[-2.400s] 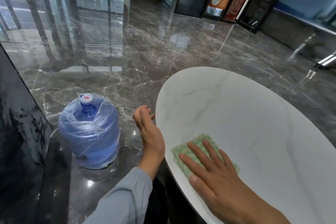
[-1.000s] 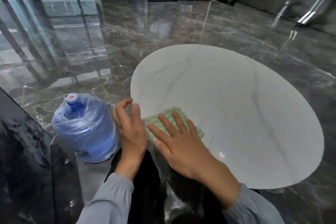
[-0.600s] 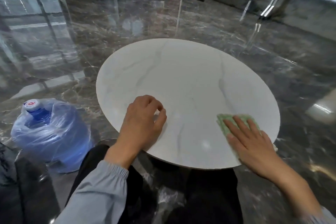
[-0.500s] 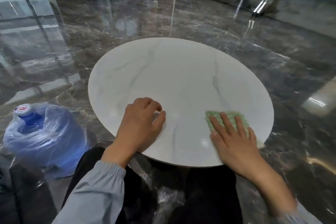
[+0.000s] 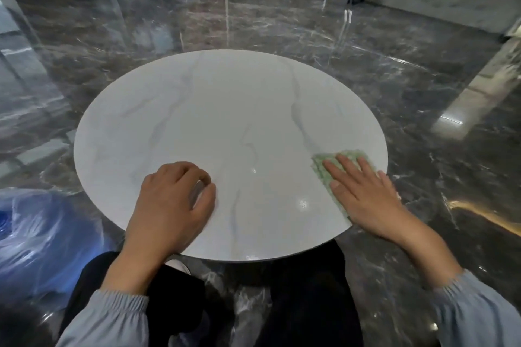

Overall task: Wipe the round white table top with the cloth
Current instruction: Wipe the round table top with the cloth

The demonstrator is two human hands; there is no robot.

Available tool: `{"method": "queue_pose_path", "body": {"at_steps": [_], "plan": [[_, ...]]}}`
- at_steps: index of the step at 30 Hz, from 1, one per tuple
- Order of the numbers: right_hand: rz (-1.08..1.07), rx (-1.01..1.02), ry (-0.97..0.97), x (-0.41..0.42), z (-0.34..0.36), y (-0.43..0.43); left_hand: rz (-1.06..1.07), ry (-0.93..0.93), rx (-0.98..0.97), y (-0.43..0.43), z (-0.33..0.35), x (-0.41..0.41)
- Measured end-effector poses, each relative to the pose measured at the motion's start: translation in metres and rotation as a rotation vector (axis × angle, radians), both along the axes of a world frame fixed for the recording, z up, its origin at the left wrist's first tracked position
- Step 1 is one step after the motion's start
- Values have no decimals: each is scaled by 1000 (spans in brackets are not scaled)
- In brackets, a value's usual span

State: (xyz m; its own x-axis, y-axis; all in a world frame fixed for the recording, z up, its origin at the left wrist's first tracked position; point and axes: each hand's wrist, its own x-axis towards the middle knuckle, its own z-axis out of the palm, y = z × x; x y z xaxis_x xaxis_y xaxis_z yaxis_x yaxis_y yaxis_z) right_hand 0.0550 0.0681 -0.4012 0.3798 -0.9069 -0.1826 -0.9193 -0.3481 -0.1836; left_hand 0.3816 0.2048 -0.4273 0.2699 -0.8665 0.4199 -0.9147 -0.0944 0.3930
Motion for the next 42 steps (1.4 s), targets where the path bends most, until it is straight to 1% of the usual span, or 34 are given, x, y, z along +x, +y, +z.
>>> {"method": "queue_pose_path", "body": {"at_steps": [2,4,7,9,10,12,15,18,20,21,23,26,28,31,34,36,38,40,42], "plan": [[44,-15,37,22,-2,11,2,-8,4,1,1,-1],[220,-49,44,55,-2,50,3,-18,11,0,1,0],[447,-46,-77,90,-6,112,1,-34,22,2,1,-1],[511,-79,-106,91,-5,122,-5,-43,25,2,2,0],[509,-69,-105,85,-2,116,-6,-38,25,3,2,0],[432,-9,-66,63,-1,88,-6,-28,21,3,2,1],[222,-42,18,21,0,27,-5,-25,18,2,2,1],[43,25,16,-1,4,-16,-5,-23,19,1,3,1],[40,32,44,9,3,-17,-7,-23,18,1,3,1],[77,25,61,19,2,-6,-8,-21,20,1,4,1],[241,-1,70,46,-1,34,-5,-17,19,1,4,0],[454,14,-40,72,3,101,-4,-26,16,2,5,-1],[509,3,-96,71,5,119,-2,-34,18,2,5,-1],[434,-4,-103,50,4,91,-6,-32,22,2,6,-2],[220,-62,-10,19,0,27,-8,-30,27,2,6,-1],[59,-14,9,-1,0,-19,-9,-34,24,2,5,0],[-46,16,-8,-10,1,-48,-9,-33,26,2,5,0],[-63,23,42,2,0,-50,-5,-26,23,3,6,0],[8,13,89,25,-2,-23,-2,-20,22,2,6,-1]]}}
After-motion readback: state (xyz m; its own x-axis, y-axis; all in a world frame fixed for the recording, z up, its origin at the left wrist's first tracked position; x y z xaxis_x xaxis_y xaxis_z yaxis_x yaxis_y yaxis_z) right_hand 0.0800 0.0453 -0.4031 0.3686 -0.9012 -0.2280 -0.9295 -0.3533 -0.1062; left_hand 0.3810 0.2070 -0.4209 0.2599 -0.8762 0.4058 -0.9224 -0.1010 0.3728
